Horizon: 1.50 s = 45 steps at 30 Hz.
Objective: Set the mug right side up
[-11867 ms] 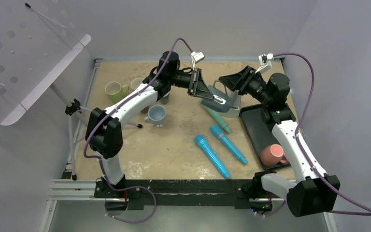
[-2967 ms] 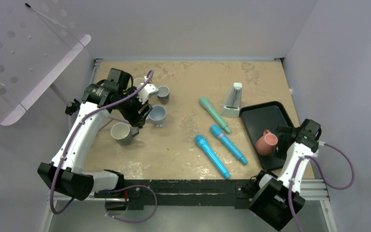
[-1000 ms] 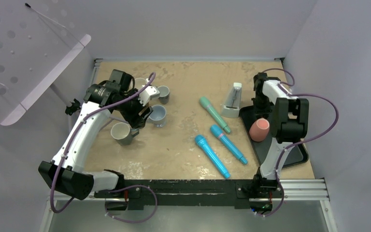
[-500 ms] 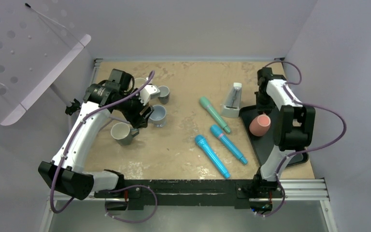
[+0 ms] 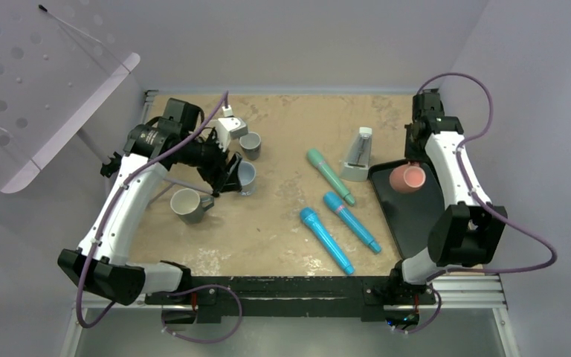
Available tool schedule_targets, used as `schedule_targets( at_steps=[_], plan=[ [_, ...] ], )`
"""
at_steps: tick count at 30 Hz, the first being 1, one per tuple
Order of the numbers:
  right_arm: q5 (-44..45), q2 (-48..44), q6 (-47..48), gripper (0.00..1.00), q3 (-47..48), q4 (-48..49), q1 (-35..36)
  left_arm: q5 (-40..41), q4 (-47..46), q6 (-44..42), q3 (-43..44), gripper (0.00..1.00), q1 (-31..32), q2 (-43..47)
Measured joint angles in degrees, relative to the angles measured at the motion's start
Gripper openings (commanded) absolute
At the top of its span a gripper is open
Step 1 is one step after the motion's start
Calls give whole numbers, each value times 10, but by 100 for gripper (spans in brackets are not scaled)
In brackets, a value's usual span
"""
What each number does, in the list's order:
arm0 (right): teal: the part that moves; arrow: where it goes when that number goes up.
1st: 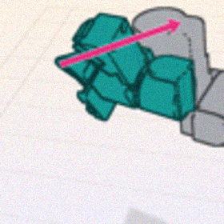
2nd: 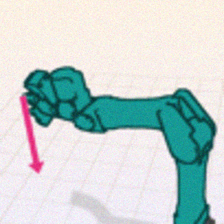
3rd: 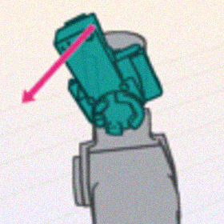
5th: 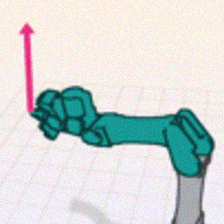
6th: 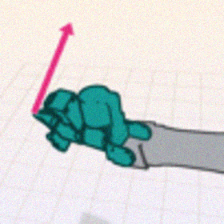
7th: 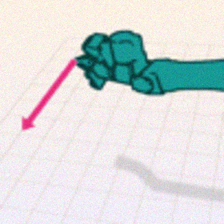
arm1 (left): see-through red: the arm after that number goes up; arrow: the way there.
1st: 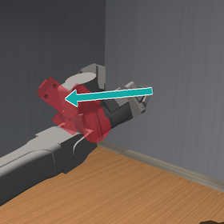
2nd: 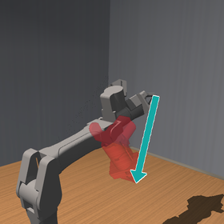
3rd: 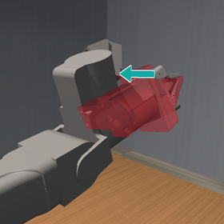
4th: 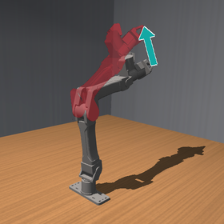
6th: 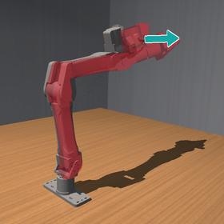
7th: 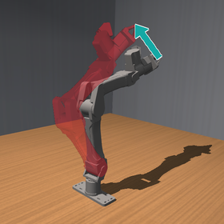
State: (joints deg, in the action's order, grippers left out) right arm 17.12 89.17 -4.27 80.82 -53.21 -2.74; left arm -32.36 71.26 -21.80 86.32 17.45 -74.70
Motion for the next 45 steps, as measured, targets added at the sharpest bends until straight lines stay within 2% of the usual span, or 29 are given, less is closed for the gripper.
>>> schedule_targets(
  at_steps=[6,11,13,19,23,26,33,41,45],
  plan=[
    [-7,-69,-2,0,41,-14,0,-98,-33,64,9,91,3,-3],
    [-48,-145,-2,0,63,-13,1,-160,-64,112,23,96,23,-21],
    [-70,-170,-2,0,75,-19,1,-180,-68,125,40,100,36,-41],
    [-165,-211,-19,0,102,-12,1,-235,-115,179,102,100,69,-119],
    [-245,-233,-52,0,83,17,1,-284,-185,262,150,92,103,-174],
    [-303,-253,-88,0,49,55,3,-327,-277,354,178,91,124,-222],
    [-402,-290,-197,0,-23,171,19,-343,-449,513,181,91,161,-276],
    [-443,-292,-263,0,-27,251,46,-325,-549,568,216,84,176,-298],
    [-454,-291,-285,0,-37,283,66,-324,-588,591,222,73,178,-312]
  ],
)
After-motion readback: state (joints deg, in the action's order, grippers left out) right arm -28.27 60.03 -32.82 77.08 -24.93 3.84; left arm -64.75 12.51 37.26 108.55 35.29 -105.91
